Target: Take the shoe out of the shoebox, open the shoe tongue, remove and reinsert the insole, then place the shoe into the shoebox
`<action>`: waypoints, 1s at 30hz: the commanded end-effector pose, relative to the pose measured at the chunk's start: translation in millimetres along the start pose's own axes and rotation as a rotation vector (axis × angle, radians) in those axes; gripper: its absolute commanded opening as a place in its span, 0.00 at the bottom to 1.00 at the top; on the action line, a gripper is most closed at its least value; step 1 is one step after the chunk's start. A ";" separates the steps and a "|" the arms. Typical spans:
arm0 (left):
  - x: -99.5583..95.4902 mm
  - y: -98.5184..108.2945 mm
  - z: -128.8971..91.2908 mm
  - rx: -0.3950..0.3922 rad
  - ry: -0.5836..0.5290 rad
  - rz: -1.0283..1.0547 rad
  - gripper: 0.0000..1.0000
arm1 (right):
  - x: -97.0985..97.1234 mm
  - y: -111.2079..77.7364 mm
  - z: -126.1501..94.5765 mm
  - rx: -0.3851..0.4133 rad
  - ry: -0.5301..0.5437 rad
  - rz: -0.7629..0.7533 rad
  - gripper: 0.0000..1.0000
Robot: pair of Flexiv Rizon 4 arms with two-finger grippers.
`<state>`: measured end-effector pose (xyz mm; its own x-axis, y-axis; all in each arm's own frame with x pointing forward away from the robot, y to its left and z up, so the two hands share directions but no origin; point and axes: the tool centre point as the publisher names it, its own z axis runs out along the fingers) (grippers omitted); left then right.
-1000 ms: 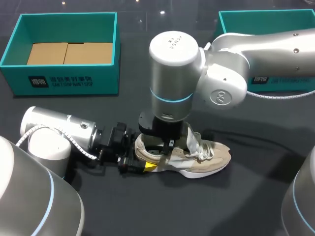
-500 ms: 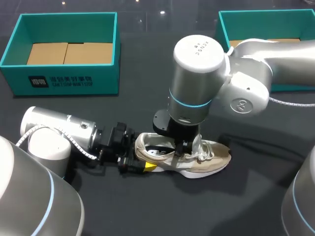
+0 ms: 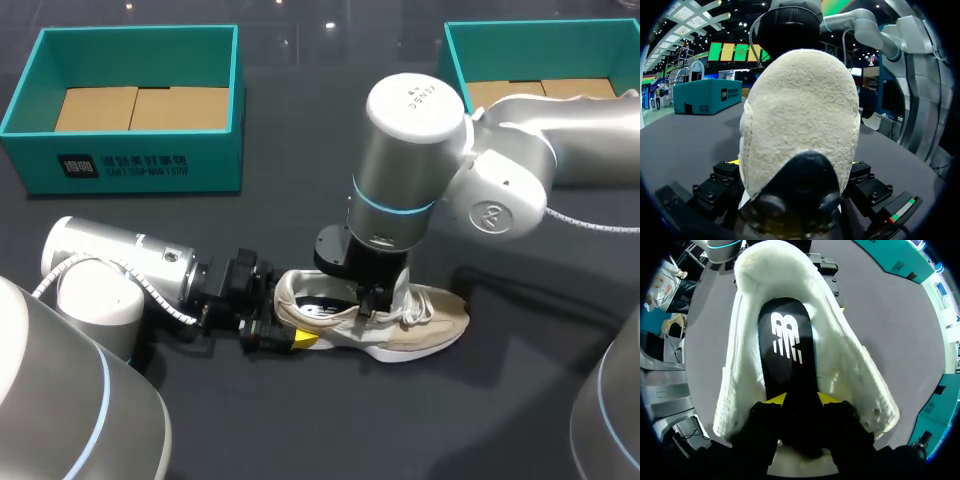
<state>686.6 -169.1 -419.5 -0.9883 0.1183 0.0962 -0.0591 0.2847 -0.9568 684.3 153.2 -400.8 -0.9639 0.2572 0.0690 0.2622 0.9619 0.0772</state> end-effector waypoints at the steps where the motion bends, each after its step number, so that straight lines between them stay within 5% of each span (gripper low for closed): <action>1: 0.0 0.8 -0.6 -0.001 0.000 0.000 0.00 | -3.2 12.8 15.3 0.051 0.033 0.011 0.38; 13: 0.0 0.8 -0.6 -0.001 0.000 0.000 0.00 | 22.9 1.2 36.3 0.090 0.108 0.068 0.25; 19: 0.0 0.8 -0.6 -0.001 0.000 0.000 0.00 | 28.5 -5.6 43.5 0.080 0.128 0.088 0.00; 22: 0.0 0.8 -0.6 -0.001 0.000 0.000 0.00 | 28.0 -5.4 44.5 0.074 0.134 0.080 0.00; 30: 0.0 0.8 -0.6 -0.001 0.000 0.000 0.00 | 25.2 -19.1 25.5 -0.081 0.121 0.026 0.00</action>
<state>685.9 -168.7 -419.8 -0.9882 0.1197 0.0959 -0.0584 0.2844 -0.9569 667.0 159.6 -406.6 -0.9417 0.2704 0.2004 0.2881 0.9554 0.0650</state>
